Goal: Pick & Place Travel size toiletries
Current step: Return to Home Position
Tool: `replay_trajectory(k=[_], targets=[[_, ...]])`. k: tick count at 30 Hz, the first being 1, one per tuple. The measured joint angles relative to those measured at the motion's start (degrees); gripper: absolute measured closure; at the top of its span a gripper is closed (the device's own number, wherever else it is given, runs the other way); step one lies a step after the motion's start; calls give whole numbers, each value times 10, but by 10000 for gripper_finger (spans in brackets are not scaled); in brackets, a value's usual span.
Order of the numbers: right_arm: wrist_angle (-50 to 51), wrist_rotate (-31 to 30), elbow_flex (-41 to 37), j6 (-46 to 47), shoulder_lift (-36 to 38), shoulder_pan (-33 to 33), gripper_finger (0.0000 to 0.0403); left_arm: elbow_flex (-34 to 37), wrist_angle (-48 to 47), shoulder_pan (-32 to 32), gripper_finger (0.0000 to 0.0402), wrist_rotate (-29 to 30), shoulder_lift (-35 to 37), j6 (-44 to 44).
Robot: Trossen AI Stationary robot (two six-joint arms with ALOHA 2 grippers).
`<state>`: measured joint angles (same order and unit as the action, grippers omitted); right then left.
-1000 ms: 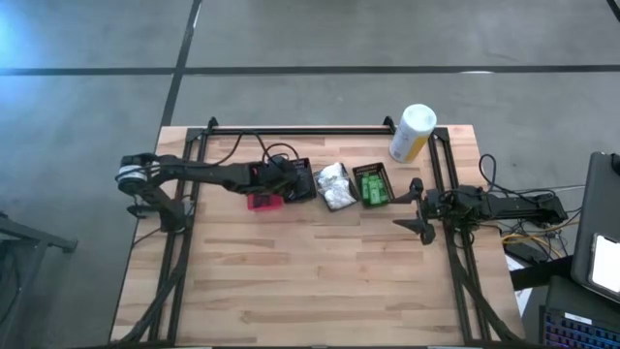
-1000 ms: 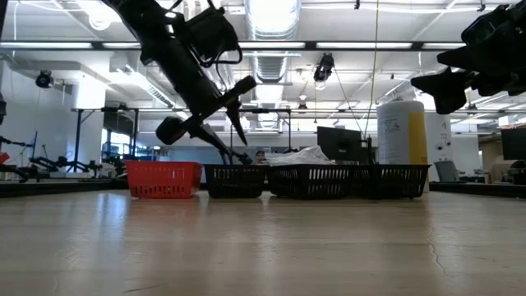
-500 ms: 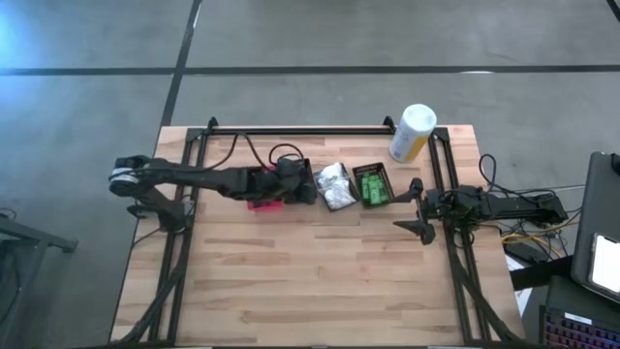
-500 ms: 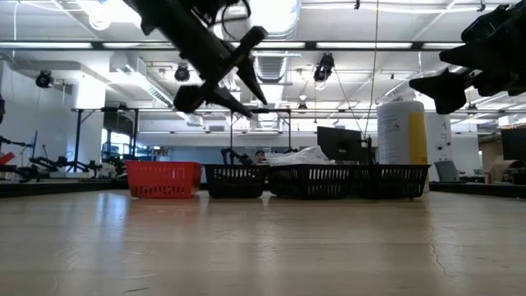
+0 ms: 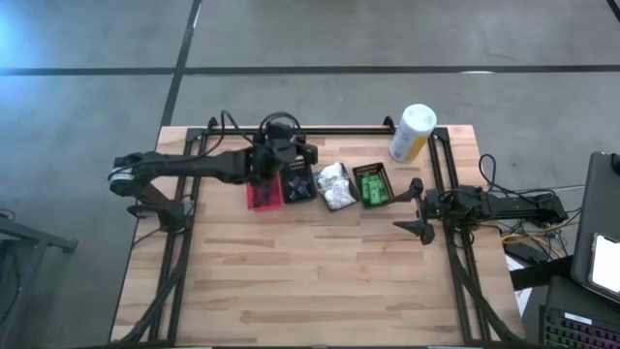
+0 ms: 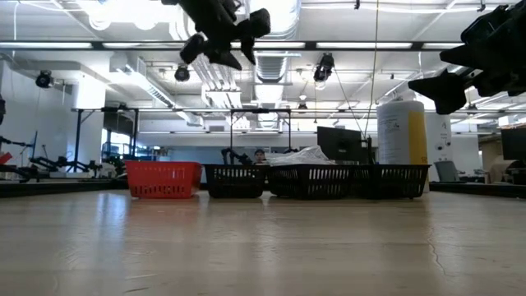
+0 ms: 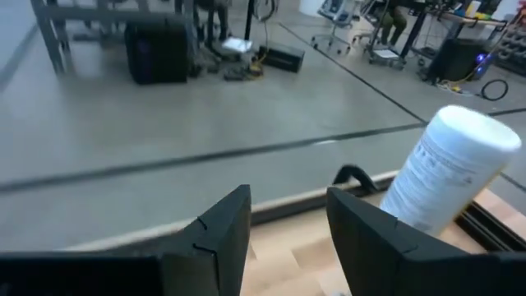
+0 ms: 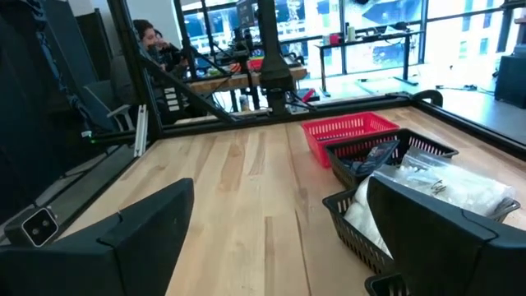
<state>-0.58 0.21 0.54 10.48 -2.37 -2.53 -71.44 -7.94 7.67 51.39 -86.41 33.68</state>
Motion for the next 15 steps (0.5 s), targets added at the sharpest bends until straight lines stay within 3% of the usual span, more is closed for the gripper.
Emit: replay_trajectory(k=[10, 15], targets=[[0, 0, 0, 0, 0, 0, 76, -69, 0, 24, 236, -4, 0, -162], [0, -1, 0, 0, 0, 0, 74, -84, 15, 29, 236, 2, 0, -200]])
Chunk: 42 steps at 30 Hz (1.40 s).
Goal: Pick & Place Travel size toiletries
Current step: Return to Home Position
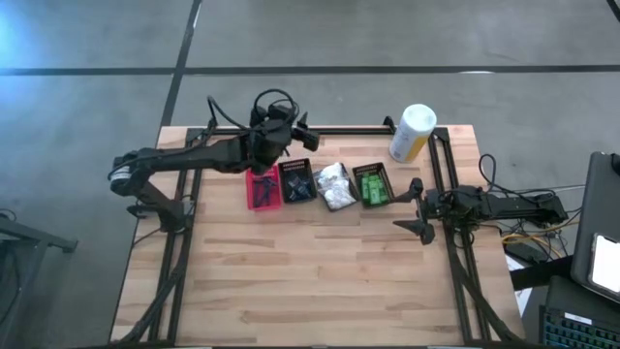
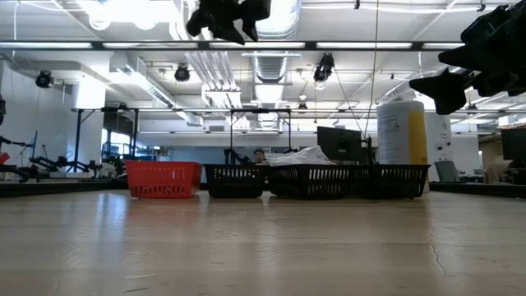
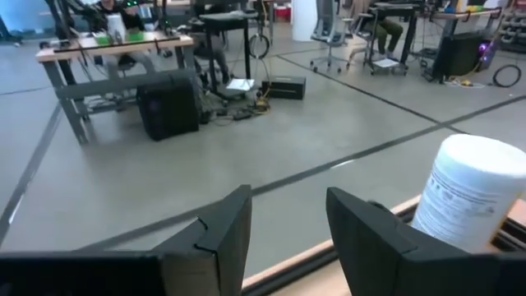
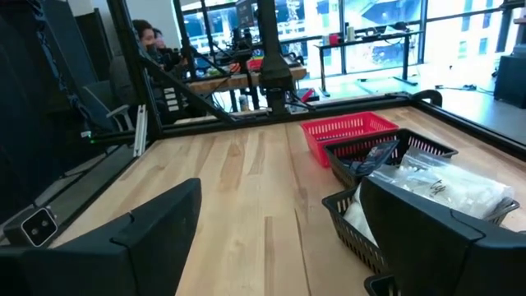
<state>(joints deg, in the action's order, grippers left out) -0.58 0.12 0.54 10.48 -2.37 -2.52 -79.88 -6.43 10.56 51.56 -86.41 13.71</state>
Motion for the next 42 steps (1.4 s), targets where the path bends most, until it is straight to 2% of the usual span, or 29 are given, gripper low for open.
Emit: replay_trajectory(k=[10, 15, 27, 37, 42], targets=[[0, 0, 0, 0, 0, 0, 44, 3, 17, 6, 236, 2, 0, -48], [0, 0, 0, 0, 0, 0, 45, 3, 17, 6, 236, 1, 1, -67], [0, 0, 0, 0, 0, 0, 75, 3, 17, 6, 236, -8, 2, -66], [0, 0, 0, 0, 0, 0, 46, 4, 0, -30, 236, -12, 11, -59], [0, 0, 0, 0, 0, 0, 40, 4, -41, -56, 236, -16, 18, -13]])
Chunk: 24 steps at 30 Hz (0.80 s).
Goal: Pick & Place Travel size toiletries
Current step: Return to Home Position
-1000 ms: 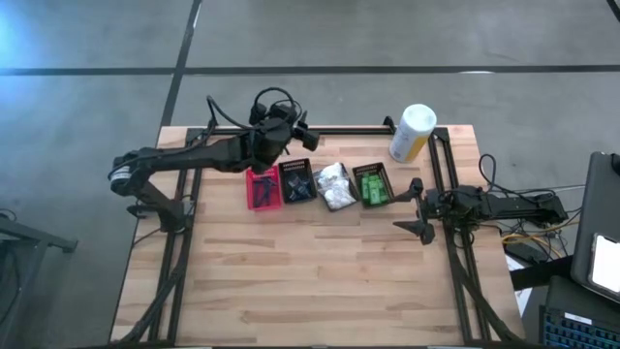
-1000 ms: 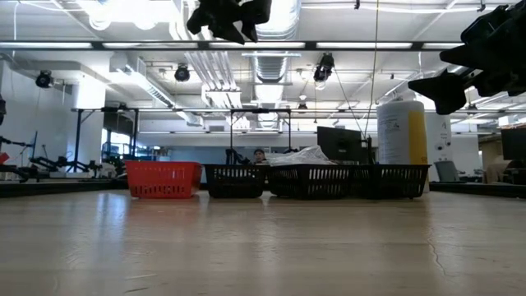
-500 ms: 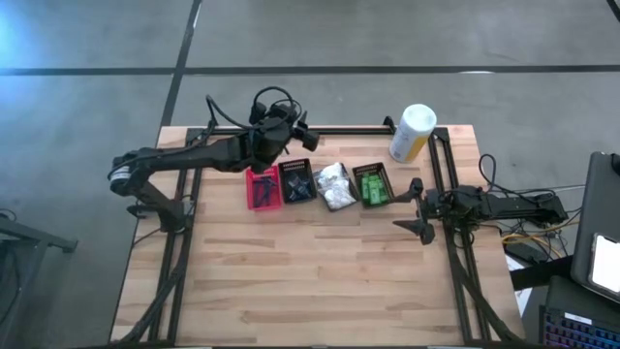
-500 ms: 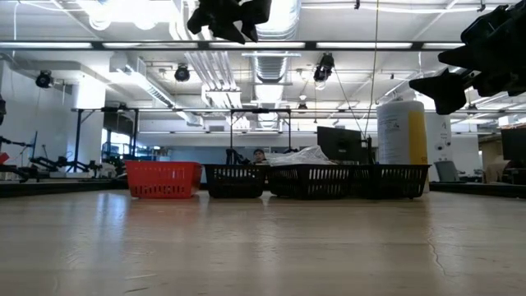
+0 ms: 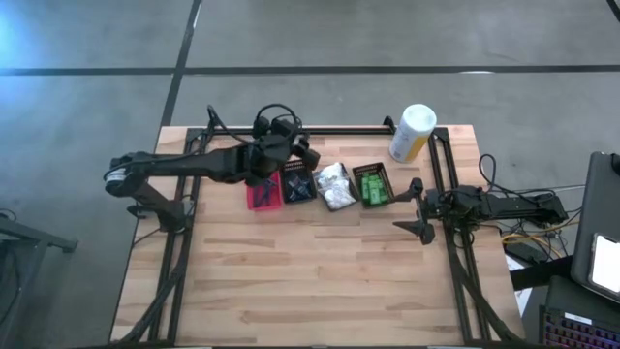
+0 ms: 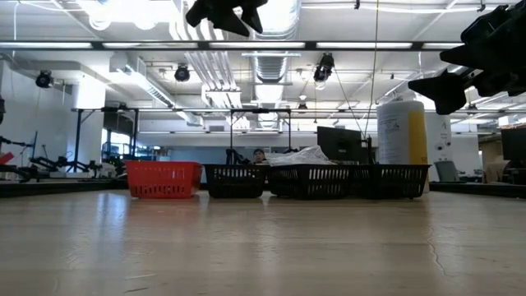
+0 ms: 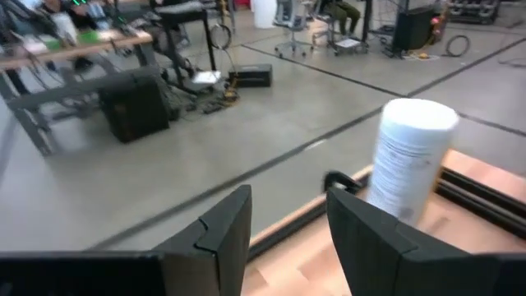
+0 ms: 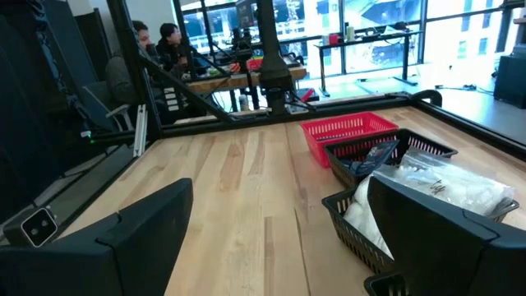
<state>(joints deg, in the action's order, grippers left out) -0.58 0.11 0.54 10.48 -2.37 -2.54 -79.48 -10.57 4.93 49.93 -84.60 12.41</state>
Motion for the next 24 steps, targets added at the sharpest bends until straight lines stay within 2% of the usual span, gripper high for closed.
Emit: replay_trajectory(k=[4, 11, 24], targets=[[0, 0, 0, 0, 0, 0, 39, 0, -34, -15, 236, -38, 5, 54], [0, 0, 0, 0, 0, 0, 39, 4, -70, -31, 236, -149, 5, 88], [0, 0, 0, 0, 0, 0, 39, 42, -70, -76, 236, -77, 4, 147]])
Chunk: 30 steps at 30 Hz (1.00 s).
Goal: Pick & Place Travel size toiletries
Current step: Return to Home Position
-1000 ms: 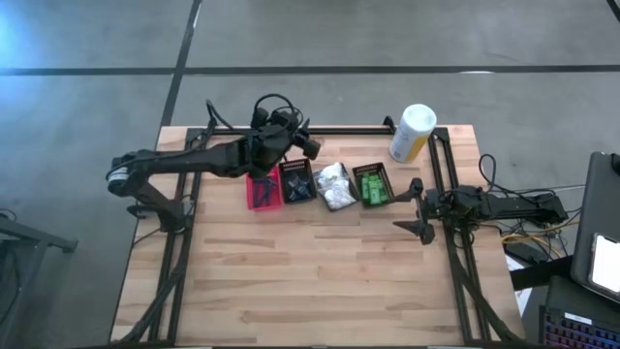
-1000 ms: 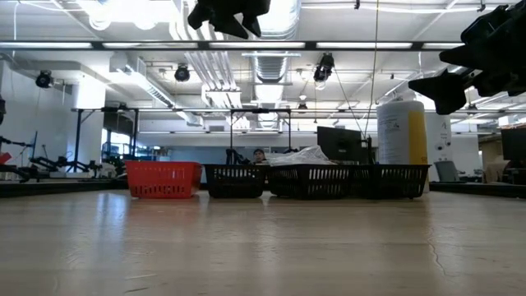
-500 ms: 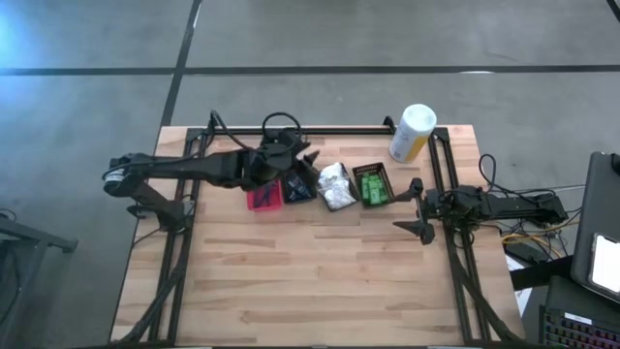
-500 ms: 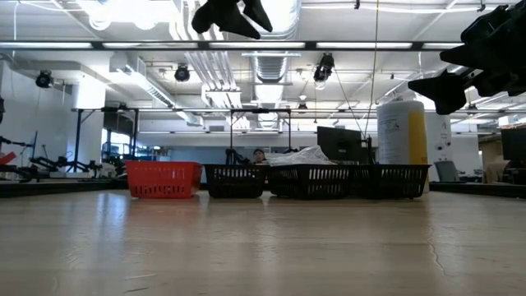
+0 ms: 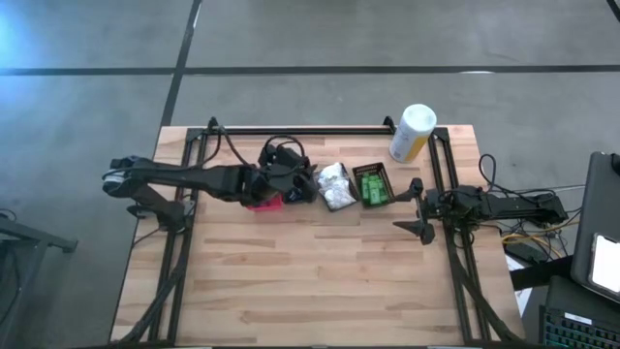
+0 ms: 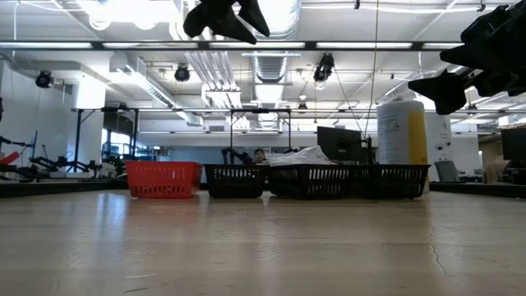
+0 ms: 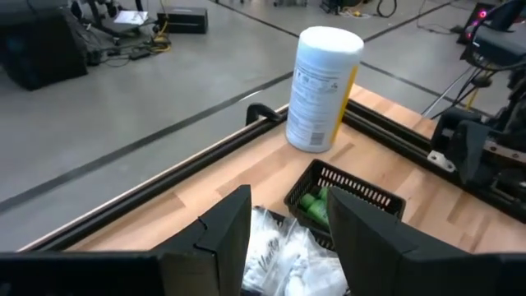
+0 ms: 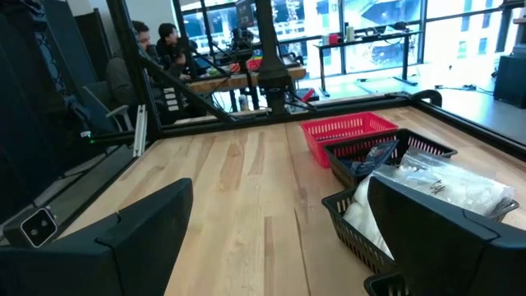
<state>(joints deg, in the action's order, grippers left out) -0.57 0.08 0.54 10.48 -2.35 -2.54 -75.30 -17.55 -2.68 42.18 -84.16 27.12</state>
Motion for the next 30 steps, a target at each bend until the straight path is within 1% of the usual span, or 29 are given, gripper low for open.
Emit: replay_trajectory(k=[4, 8, 14, 20, 23, 30], targets=[[0, 0, 0, 0, 0, 0, 39, 7, -1, -6, 236, -3, 0, 1], [0, 0, 0, 0, 0, 0, 39, 7, 0, -6, 236, -27, 0, -2], [0, 0, 0, 0, 0, 0, 39, 7, -1, -6, 236, -26, 0, 0], [0, 0, 0, 0, 0, 0, 39, 7, -1, -9, 236, -29, 2, 30], [0, 0, 0, 0, 0, 0, 39, 7, 0, -9, 236, -47, 2, 21], [0, 0, 0, 0, 0, 0, 39, 7, 10, -8, 236, -49, 2, -2]])
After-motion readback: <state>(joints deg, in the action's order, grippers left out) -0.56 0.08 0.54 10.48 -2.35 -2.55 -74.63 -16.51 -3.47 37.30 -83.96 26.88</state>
